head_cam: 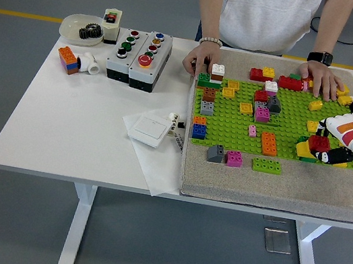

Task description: Pick up the brick,pile it on top of brick,press brick,pick up the brick,pile it on top of brick,press brick

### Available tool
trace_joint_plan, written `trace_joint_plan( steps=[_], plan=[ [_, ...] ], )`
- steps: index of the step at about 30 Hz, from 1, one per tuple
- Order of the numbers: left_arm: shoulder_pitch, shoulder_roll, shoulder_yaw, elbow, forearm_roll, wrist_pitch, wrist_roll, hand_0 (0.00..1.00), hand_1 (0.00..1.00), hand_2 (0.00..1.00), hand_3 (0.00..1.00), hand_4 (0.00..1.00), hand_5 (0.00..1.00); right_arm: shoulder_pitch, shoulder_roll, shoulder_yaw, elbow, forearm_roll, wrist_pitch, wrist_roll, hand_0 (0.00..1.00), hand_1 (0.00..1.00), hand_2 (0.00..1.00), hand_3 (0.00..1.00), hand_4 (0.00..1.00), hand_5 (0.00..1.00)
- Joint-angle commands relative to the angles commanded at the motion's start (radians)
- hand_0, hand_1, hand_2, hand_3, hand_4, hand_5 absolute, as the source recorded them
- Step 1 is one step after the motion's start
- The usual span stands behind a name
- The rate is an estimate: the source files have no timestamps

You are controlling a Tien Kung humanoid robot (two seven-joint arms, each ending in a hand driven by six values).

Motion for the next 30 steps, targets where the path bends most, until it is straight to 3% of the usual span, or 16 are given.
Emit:
trace_joint_plan(
  steps=[19,20,30],
  plan=[
    [-0.001,0.0,0.003,0.0,-0.005,0.001,-0.001,0.794,0.802,0.818,0.642,0.661,0.653,0.004,0.002,0.001,-0.012,-0.004,0.013,-0.001,0.601,0.541,0.57,0.535,0.74,0.304],
    [-0.001,0.0,0.003,0.0,-0.006,0.001,-0.001,0.794,0.802,0.818,0.642,0.661,0.653,0.004,0.003,0.002,-0.013,-0.005,0.013,-0.001,0.609,0.577,0.606,0.588,0.77,0.314],
    [-0.002,0.001,0.006,0.0,-0.009,0.001,-0.002,0.794,0.802,0.818,0.643,0.662,0.653,0.003,0.005,0.004,-0.019,-0.007,0.01,-0.001,0.611,0.59,0.635,0.623,0.791,0.323]
  ],
)
